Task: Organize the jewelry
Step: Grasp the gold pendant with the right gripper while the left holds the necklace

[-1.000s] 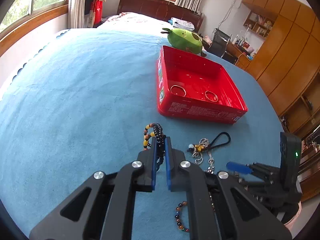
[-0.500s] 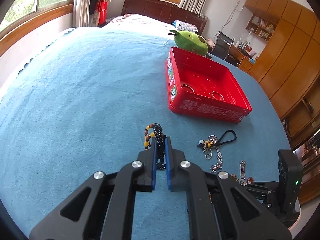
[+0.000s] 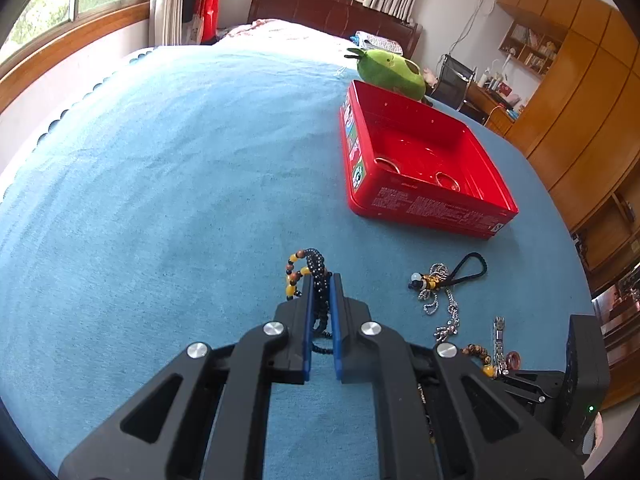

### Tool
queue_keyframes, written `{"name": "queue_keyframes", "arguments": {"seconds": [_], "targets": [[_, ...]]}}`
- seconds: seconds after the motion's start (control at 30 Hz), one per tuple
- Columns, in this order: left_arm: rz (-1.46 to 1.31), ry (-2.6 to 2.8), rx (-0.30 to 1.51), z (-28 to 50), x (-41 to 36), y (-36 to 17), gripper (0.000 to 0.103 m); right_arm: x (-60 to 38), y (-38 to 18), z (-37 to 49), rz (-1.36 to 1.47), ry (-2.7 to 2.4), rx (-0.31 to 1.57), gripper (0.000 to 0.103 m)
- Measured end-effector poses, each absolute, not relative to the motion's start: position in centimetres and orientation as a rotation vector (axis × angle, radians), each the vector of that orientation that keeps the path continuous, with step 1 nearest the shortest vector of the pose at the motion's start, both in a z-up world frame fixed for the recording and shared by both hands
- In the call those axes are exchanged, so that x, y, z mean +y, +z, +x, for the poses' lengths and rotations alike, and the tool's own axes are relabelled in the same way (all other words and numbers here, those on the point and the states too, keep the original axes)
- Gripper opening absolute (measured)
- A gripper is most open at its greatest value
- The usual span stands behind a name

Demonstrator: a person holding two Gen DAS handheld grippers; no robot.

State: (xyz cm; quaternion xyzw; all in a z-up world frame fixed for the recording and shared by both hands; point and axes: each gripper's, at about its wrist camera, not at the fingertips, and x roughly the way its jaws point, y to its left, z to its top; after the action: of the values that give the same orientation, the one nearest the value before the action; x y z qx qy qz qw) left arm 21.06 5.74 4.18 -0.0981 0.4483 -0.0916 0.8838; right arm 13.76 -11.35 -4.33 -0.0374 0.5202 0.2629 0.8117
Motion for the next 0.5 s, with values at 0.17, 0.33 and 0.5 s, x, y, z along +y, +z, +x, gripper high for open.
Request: {"name": "queue_keyframes", "arguments": {"seconds": [0.17, 0.33, 0.5], "targets": [[-0.207, -0.185, 0.939, 21.2, 5.9, 3.8, 0.006, -11.0, -4.3, 13.2, -0.126, 0.542, 1.082, 0.019], [-0.204, -0.18, 0.945, 21.3, 5.8, 3.6, 0.006, -11.8, -4.0, 13.1, -0.094, 0.541, 1.078, 0.015], [-0.201, -0.182, 0.946, 21.2, 5.7, 3.5, 0.006, -13.0, -3.2, 13.0, -0.066, 0.523, 1.052, 0.015]]}}
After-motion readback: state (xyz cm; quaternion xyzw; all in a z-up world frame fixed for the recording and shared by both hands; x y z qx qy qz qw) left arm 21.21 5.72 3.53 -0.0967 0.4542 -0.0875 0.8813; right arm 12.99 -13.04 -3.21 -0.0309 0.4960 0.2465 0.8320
